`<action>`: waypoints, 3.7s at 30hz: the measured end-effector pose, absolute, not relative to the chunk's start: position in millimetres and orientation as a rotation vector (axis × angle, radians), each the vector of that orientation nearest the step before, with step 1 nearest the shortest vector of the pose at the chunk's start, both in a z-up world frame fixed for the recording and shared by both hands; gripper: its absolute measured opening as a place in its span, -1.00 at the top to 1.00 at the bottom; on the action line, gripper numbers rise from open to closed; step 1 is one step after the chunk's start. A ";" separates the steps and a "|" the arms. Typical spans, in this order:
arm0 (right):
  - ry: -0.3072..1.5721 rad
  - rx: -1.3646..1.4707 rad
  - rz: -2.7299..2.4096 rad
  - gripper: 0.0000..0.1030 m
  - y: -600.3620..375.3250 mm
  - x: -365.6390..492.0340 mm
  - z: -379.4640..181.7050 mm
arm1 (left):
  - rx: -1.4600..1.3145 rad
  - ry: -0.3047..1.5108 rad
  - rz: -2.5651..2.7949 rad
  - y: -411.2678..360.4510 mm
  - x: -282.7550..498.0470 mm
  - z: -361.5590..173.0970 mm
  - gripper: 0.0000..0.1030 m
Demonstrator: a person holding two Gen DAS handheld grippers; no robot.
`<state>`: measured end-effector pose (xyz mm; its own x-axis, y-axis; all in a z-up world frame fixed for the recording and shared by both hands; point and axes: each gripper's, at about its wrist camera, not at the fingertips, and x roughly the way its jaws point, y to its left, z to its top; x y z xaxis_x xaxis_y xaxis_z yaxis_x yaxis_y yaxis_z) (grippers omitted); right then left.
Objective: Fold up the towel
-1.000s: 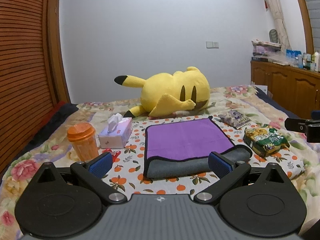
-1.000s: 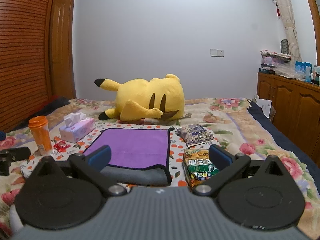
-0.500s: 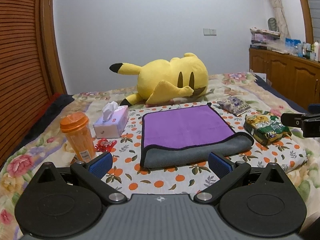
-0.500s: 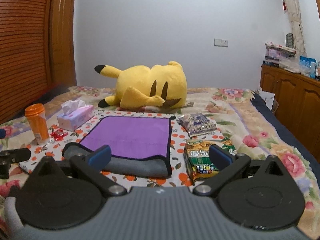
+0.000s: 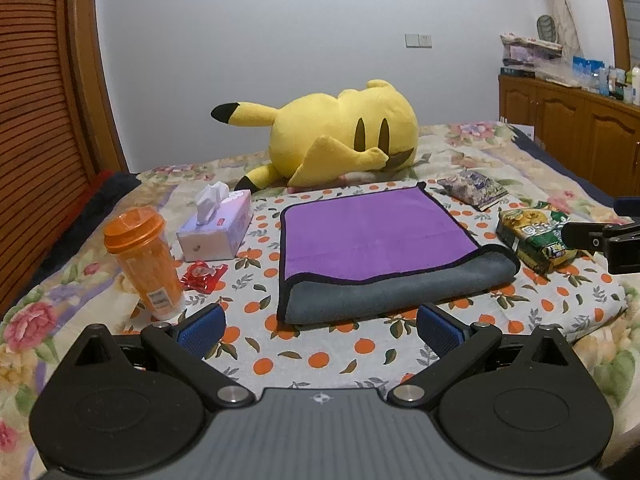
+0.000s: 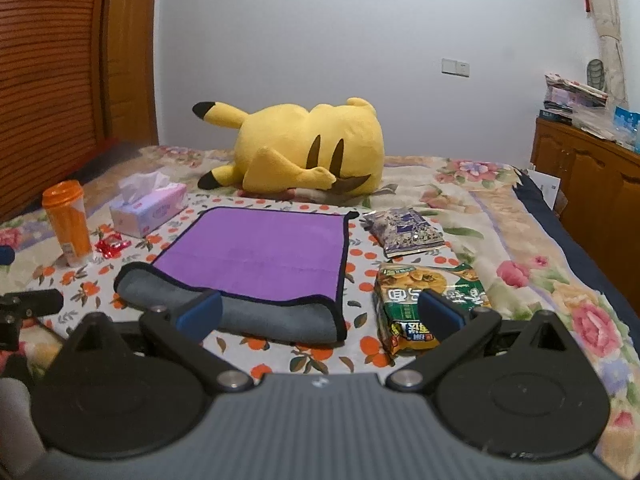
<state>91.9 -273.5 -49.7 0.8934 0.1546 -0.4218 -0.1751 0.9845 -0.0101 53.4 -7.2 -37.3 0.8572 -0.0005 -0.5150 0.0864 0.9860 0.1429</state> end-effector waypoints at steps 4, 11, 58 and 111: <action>0.449 -0.063 0.188 -1.00 -270.6 100.4 -52.1 | 0.168 0.551 -0.049 -7.0 62.0 -39.9 -1.00; 0.483 -0.082 0.223 -1.00 -265.7 116.6 -57.5 | 0.152 0.572 -0.055 -2.7 81.3 -42.9 -1.00; 0.705 -0.154 0.348 -0.56 -259.6 224.6 -103.4 | 0.134 0.734 -0.132 28.7 199.2 -86.9 -0.25; 0.695 -0.054 0.415 0.90 -278.6 236.8 -104.1 | 0.099 0.645 -0.181 26.8 202.2 -76.5 0.87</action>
<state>236.8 -278.6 -104.1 0.6900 0.3528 -0.6321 -0.3884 0.9173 0.0880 202.2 26.8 -76.5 0.7842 -0.1370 -0.6051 0.1982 0.9795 0.0351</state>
